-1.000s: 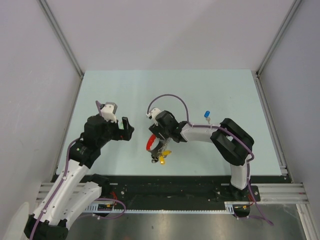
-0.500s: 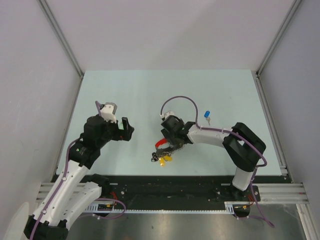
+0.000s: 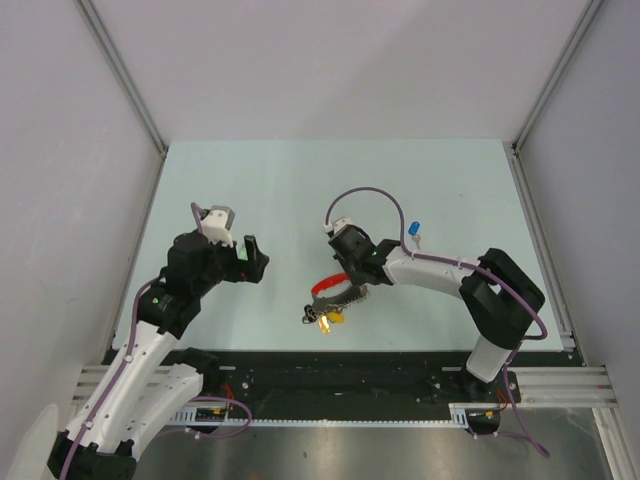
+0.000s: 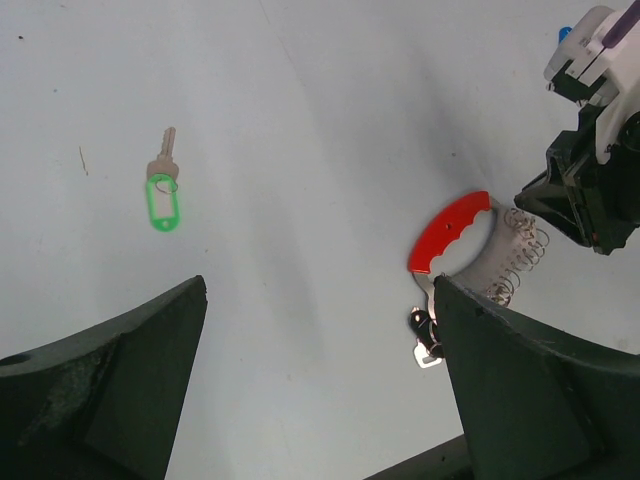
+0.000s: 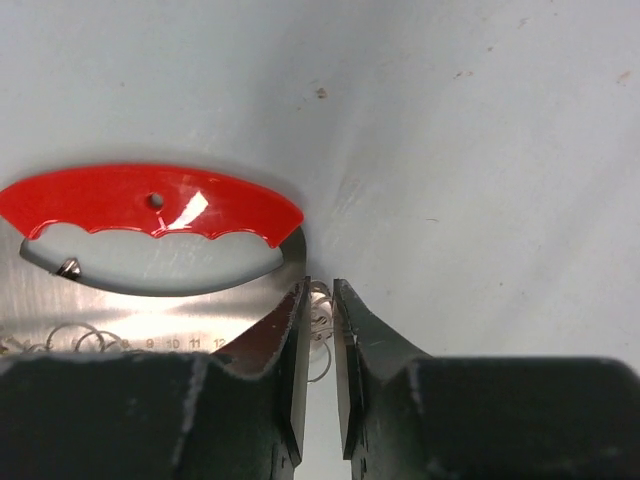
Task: Put the keys on the keyring
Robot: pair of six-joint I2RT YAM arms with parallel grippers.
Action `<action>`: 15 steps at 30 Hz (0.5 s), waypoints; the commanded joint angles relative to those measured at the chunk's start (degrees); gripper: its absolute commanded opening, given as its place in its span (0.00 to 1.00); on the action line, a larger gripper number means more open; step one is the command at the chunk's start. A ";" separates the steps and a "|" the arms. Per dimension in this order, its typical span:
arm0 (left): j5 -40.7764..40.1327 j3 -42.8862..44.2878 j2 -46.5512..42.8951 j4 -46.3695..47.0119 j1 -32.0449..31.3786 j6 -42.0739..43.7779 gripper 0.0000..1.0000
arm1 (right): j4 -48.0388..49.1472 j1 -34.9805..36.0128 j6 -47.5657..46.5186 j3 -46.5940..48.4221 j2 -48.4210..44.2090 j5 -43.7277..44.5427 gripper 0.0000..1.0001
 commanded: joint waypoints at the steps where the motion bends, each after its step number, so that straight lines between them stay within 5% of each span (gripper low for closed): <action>1: 1.61 -0.30 -0.88 1.09 0.50 2.98 1.00 | 0.16 0.96 -2.24 0.23 -0.22 -1.85 0.19; 15: 1.79 -0.39 -0.79 1.18 0.50 2.98 1.00 | -2.13 1.13 -2.51 0.23 2.42 0.25 0.27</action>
